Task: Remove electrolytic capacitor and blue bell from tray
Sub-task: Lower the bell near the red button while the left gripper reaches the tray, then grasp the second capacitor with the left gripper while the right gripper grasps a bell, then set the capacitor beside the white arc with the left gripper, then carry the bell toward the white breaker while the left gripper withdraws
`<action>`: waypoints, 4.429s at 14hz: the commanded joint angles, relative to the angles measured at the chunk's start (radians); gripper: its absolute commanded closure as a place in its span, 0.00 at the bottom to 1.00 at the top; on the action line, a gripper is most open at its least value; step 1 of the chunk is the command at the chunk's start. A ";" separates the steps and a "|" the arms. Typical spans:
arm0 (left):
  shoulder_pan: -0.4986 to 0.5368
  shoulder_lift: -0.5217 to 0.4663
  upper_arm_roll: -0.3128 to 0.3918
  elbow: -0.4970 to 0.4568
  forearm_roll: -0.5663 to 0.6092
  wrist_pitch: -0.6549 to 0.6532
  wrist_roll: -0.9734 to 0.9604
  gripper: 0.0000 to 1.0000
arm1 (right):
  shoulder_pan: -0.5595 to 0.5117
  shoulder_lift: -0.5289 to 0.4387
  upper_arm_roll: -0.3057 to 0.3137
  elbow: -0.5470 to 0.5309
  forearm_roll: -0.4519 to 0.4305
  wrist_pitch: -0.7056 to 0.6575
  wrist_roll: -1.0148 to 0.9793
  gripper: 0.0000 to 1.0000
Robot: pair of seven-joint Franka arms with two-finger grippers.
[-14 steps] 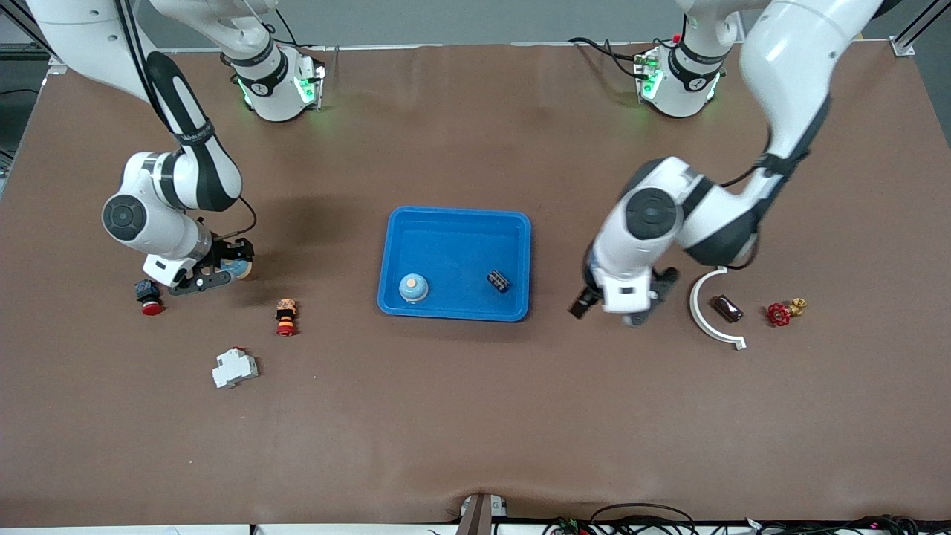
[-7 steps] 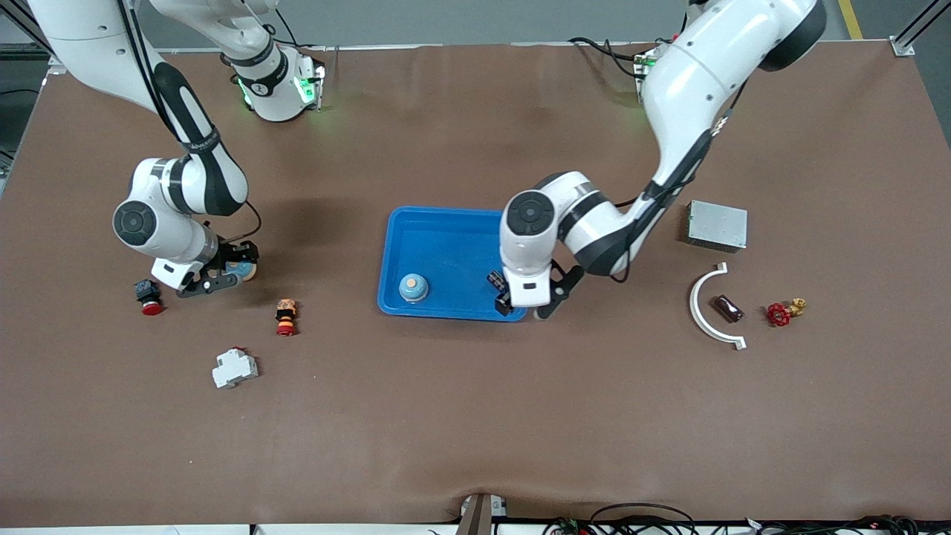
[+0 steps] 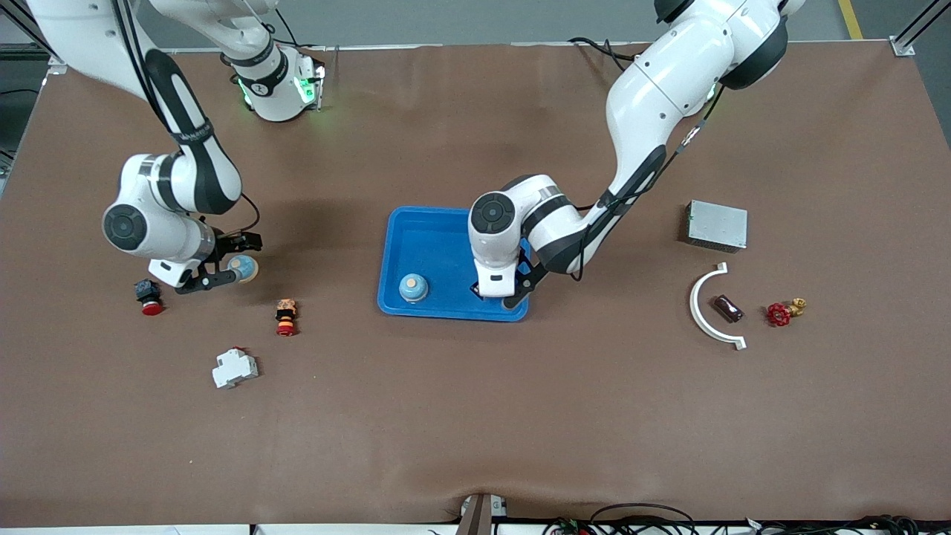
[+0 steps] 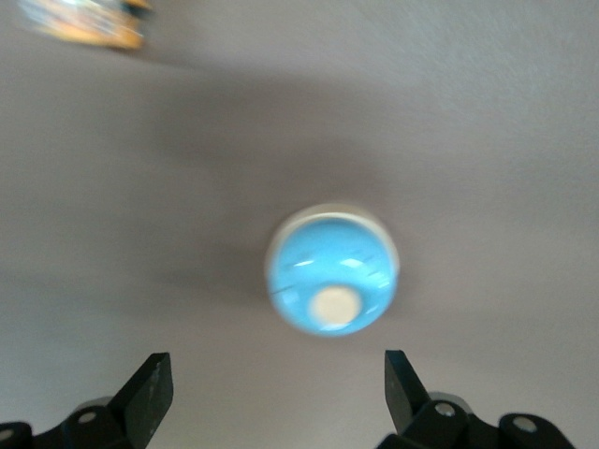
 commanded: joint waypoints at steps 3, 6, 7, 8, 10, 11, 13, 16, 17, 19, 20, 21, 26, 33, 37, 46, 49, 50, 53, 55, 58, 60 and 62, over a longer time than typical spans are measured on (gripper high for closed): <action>-0.015 -0.014 0.007 0.026 0.016 -0.069 -0.020 1.00 | 0.211 -0.066 0.014 0.179 0.081 -0.209 0.411 0.00; 0.007 -0.083 -0.001 0.028 0.018 -0.172 -0.012 1.00 | 0.369 -0.028 0.014 0.299 0.085 -0.203 0.687 0.00; 0.018 -0.124 -0.001 0.025 0.015 -0.201 -0.015 1.00 | 0.409 0.012 0.014 0.348 0.087 -0.200 0.764 0.00; 0.042 -0.152 -0.001 0.023 0.016 -0.219 -0.006 1.00 | 0.449 0.061 0.014 0.409 0.087 -0.197 0.839 0.00; 0.106 -0.203 -0.013 0.022 0.016 -0.226 0.026 1.00 | 0.486 0.158 0.012 0.529 0.085 -0.199 0.936 0.00; 0.148 -0.221 -0.028 0.007 0.015 -0.226 0.063 1.00 | 0.488 0.198 0.012 0.566 0.084 -0.193 0.941 0.00; 0.262 -0.255 -0.070 -0.055 0.015 -0.226 0.138 1.00 | 0.491 0.258 0.012 0.600 0.085 -0.147 0.941 0.00; 0.405 -0.280 -0.090 -0.131 0.021 -0.213 0.256 1.00 | 0.509 0.305 0.012 0.600 0.081 -0.066 0.930 0.00; 0.445 -0.283 -0.088 -0.159 0.028 -0.212 0.274 1.00 | 0.514 0.319 0.012 0.600 0.079 -0.041 0.929 0.00; 0.491 -0.280 -0.088 -0.211 0.034 -0.189 0.311 1.00 | 0.531 0.342 0.012 0.601 0.079 -0.007 0.929 0.00; 0.525 -0.275 -0.087 -0.236 0.038 -0.177 0.320 1.00 | 0.538 0.354 0.012 0.601 0.079 -0.001 0.929 0.00; 0.560 -0.271 -0.087 -0.257 0.044 -0.149 0.322 1.00 | 0.544 0.368 0.014 0.603 0.085 0.010 0.932 0.00; 0.643 -0.214 -0.079 -0.334 0.106 -0.023 0.324 1.00 | 0.586 0.427 0.015 0.600 0.073 0.070 0.929 0.00; 0.668 -0.338 -0.090 -0.311 0.108 -0.034 0.354 0.00 | 0.589 0.462 0.015 0.598 0.052 0.093 0.921 0.00; 0.671 -0.470 -0.091 -0.285 0.085 -0.083 0.526 0.00 | 0.590 0.473 0.015 0.590 0.052 0.120 0.921 0.18; 0.783 -0.675 -0.087 -0.101 -0.232 -0.432 1.179 0.00 | 0.601 0.421 0.015 0.595 0.055 0.020 0.916 0.95; 0.783 -0.737 -0.081 -0.082 -0.240 -0.483 1.314 0.00 | 0.571 0.278 0.001 0.597 0.050 -0.171 0.801 0.96; 0.776 -0.758 -0.070 -0.087 -0.252 -0.498 1.362 0.00 | 0.542 0.243 -0.017 0.609 0.050 -0.233 0.722 0.96; 0.621 -0.839 0.144 -0.095 -0.340 -0.562 1.478 0.00 | 0.425 0.213 -0.071 0.716 0.049 -0.427 0.414 0.96; 0.563 -0.878 0.215 -0.101 -0.366 -0.598 1.528 0.00 | 0.341 0.215 -0.100 0.739 0.029 -0.455 0.200 0.96; 0.461 -0.922 0.330 -0.102 -0.412 -0.657 1.580 0.00 | 0.178 0.223 -0.102 0.739 0.007 -0.438 -0.109 0.96; 0.462 -0.942 0.341 -0.099 -0.413 -0.676 1.626 0.00 | 0.094 0.244 -0.102 0.736 0.006 -0.366 -0.316 0.96; 0.466 -0.952 0.347 -0.095 -0.415 -0.703 1.647 0.00 | 0.040 0.291 -0.102 0.741 0.001 -0.305 -0.465 0.96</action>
